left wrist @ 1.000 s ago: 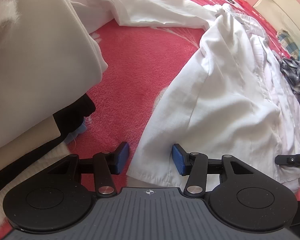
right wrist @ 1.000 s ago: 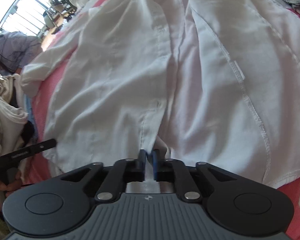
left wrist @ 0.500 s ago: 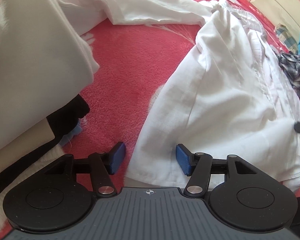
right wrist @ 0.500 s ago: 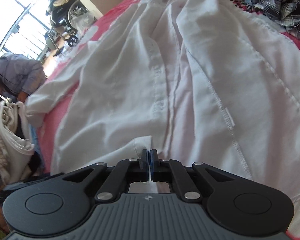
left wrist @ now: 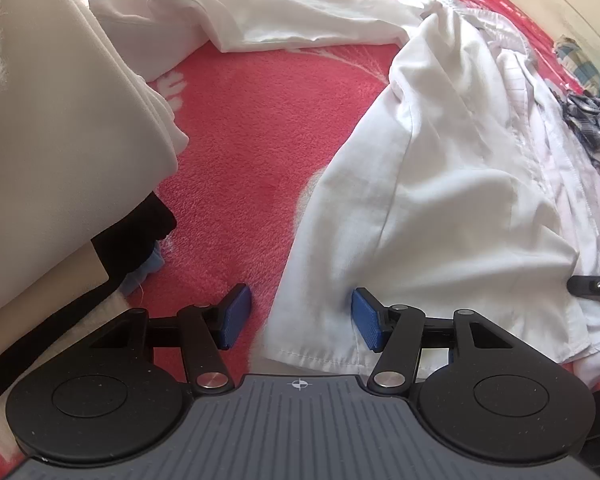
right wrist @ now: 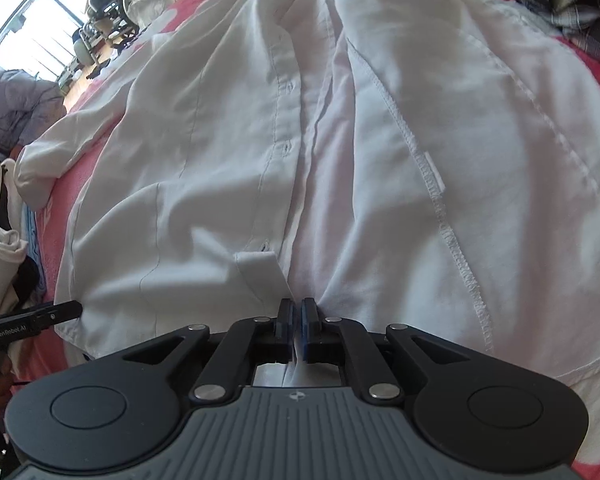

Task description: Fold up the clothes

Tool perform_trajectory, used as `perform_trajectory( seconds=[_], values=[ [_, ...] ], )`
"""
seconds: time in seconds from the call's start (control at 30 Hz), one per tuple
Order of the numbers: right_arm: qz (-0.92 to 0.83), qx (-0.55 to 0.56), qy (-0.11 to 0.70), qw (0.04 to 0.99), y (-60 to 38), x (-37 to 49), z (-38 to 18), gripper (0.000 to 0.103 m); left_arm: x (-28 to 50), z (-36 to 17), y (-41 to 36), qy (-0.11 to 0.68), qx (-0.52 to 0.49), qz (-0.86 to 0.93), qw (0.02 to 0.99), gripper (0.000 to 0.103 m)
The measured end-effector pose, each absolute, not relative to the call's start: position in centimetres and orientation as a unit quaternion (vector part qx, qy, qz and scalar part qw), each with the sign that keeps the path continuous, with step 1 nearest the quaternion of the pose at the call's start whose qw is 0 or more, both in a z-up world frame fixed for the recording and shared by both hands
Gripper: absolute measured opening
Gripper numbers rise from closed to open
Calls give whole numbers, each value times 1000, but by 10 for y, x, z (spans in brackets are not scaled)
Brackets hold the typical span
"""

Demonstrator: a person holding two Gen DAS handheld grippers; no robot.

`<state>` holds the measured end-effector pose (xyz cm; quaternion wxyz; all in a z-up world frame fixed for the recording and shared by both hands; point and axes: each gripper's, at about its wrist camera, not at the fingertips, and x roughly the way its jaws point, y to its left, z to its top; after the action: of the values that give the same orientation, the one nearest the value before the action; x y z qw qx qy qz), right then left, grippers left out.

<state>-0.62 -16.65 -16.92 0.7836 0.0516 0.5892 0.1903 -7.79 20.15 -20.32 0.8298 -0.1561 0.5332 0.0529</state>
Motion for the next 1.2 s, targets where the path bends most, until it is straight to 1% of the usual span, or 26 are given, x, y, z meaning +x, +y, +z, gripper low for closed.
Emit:
perform_trajectory(
  seconds=[0.07, 0.23, 0.4, 0.43, 0.47, 0.53, 0.57, 0.6, 0.63, 0.7, 0.87, 1.0, 1.07, 1.1, 1.13, 1.2],
  values=[
    [186, 37, 567, 801, -166, -10, -156, 15, -79, -201, 201, 537, -154, 53, 828, 56],
    [200, 9, 502, 841, -157, -19, -127, 18, -86, -196, 199, 550, -138, 51, 822, 57],
    [223, -9, 507, 833, -135, -20, -134, 18, -95, -191, 196, 537, -114, 42, 835, 57],
    [225, -13, 509, 831, -131, -20, -137, 18, -95, -192, 196, 535, -108, 41, 837, 55],
    [225, -15, 512, 829, -128, -21, -139, 18, -95, -194, 195, 532, -103, 41, 839, 52],
    [224, -16, 517, 826, -126, -22, -143, 18, -93, -196, 195, 532, -101, 38, 840, 25],
    [223, -16, 519, 825, -126, -22, -144, 18, -92, -197, 195, 531, -103, 36, 841, 20],
    [222, -17, 521, 824, -127, -23, -146, 18, -92, -196, 195, 529, -108, 34, 841, 12],
    [223, -20, 522, 823, -127, -23, -148, 18, -93, -195, 197, 527, -113, 33, 841, 7],
    [223, -30, 523, 822, -126, -25, -152, 18, -95, -193, 202, 529, -133, 35, 837, 0],
    [215, -45, 541, 812, -127, -25, -171, 18, -103, -196, 225, 544, -219, 52, 808, 0],
    [214, -48, 540, 812, -128, -27, -171, 17, -108, -199, 226, 545, -203, 58, 811, 3],
    [213, -52, 538, 814, -128, -28, -169, 18, -113, -194, 223, 536, -195, 57, 819, 15],
    [212, -54, 538, 814, -128, -29, -168, 17, -116, -190, 220, 532, -185, 56, 825, 26],
    [212, -55, 538, 814, -128, -29, -167, 17, -120, -186, 216, 525, -170, 60, 832, 31],
    [213, -58, 537, 814, -127, -30, -165, 17, -128, -174, 206, 504, -131, 67, 851, 33]
  ],
)
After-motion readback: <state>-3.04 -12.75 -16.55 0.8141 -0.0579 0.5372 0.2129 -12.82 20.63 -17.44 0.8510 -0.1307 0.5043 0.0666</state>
